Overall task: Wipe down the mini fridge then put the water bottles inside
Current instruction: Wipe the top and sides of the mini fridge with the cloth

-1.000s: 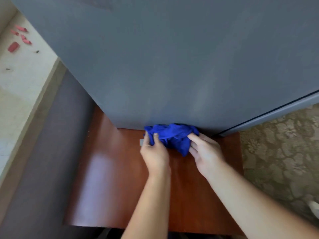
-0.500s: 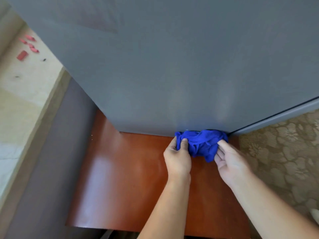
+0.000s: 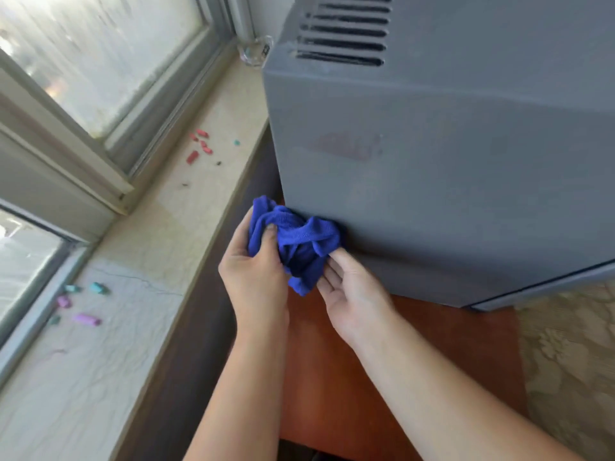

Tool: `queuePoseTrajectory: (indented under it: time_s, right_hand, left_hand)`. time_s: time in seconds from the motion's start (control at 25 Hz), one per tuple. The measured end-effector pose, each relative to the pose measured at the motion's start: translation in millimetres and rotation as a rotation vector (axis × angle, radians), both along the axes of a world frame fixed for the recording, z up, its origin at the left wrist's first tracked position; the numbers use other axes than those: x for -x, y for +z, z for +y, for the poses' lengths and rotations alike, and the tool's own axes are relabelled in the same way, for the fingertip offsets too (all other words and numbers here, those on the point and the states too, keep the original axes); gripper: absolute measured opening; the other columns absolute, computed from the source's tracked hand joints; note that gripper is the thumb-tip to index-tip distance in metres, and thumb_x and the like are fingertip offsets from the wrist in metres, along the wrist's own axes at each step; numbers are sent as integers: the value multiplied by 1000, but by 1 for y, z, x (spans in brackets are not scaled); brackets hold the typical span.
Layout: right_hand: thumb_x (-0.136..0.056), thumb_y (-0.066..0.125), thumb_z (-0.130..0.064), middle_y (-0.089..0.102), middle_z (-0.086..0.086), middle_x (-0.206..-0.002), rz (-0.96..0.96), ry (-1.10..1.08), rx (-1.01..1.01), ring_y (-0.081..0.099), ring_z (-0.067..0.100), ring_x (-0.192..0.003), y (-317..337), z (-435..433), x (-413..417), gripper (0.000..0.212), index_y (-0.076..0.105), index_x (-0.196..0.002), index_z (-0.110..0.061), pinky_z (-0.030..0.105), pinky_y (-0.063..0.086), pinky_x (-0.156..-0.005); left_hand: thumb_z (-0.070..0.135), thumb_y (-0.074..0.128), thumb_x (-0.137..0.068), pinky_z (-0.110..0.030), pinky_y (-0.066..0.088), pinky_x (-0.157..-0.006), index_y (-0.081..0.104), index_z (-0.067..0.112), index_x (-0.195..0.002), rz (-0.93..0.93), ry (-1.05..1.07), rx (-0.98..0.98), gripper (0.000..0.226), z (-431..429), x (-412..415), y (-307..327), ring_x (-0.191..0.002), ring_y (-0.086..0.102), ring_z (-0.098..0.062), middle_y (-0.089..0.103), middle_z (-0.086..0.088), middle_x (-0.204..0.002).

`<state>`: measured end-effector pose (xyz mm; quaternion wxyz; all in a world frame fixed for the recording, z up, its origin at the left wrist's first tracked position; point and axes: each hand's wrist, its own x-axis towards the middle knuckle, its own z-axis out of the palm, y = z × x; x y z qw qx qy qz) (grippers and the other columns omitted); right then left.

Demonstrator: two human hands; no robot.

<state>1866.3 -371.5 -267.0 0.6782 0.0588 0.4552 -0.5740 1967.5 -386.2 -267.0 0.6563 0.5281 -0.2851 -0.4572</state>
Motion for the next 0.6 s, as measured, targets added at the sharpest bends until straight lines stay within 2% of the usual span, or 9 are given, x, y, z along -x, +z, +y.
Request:
queuePoseTrajectory:
  time_s: [0.12, 0.2, 0.28, 0.36, 0.44, 0.48, 0.56, 0.6]
  right_hand:
    - [-96, 68, -7, 81, 12, -104, 20, 14, 110, 80, 15, -84, 15, 4, 8, 19, 75, -113, -6, 28, 63, -61]
    - [-94, 69, -8, 80, 13, -110, 66, 19, 139, 79, 18, -96, 7, 7, 14, 18, 76, -111, -8, 37, 65, -83]
    - [-93, 70, -8, 77, 16, -119, 96, 18, 91, 75, 23, -110, -16, 10, 19, 23, 74, -116, -5, 42, 58, -100]
    - [-94, 69, -4, 76, 19, -121, 132, 8, -16, 74, 26, -110, -52, 12, 27, 23, 72, -116, -1, 43, 57, -100]
    - [-94, 67, 2, 75, 19, -117, 171, 1, -115, 76, 22, -96, -90, 13, 40, 17, 73, -109, -4, 36, 60, -89]
    - [-95, 65, 4, 74, 19, -114, 193, 0, -159, 75, 20, -89, -108, 15, 48, 15, 72, -105, -5, 32, 60, -84]
    - [-94, 66, 5, 75, 17, -107, 241, 3, -219, 74, 17, -83, -139, 21, 71, 15, 72, -103, -6, 28, 60, -81]
    - [-93, 68, 4, 77, 14, -104, 262, 5, -230, 75, 16, -84, -149, 26, 85, 16, 73, -106, -5, 29, 60, -85]
  left_hand:
    - [14, 67, -94, -20, 56, -96, 74, 22, -128, 1, -2, 94, 36, 0, 4, 16, -120, 70, -8, 77, 8, -125]
    - [17, 66, -95, -17, 57, -88, 71, 20, -134, 5, 15, 78, 39, 1, 7, 5, -116, 72, -8, 77, 8, -126]
    - [19, 64, -98, -16, 57, -80, 69, 23, -136, -26, 23, 26, 39, 3, 11, -23, -112, 73, -6, 77, 8, -125]
    - [15, 62, -99, -18, 58, -82, 69, 24, -137, -82, 30, -68, 40, 7, 19, -65, -111, 72, -2, 77, 13, -123]
    - [8, 60, -100, -26, 57, -96, 65, 18, -141, -107, 33, -196, 42, 9, 31, -110, -115, 70, -2, 74, 9, -129]
    - [5, 59, -101, -25, 57, -98, 63, 16, -143, -99, 34, -267, 43, 11, 38, -131, -113, 70, -2, 74, 5, -131]
    - [4, 56, -103, -14, 55, -88, 62, 13, -143, -90, 56, -365, 42, 15, 59, -167, -104, 71, 1, 75, 8, -122]
    - [5, 56, -103, -13, 55, -89, 63, 13, -142, -89, 69, -394, 41, 18, 71, -179, -107, 71, -3, 75, 12, -118]
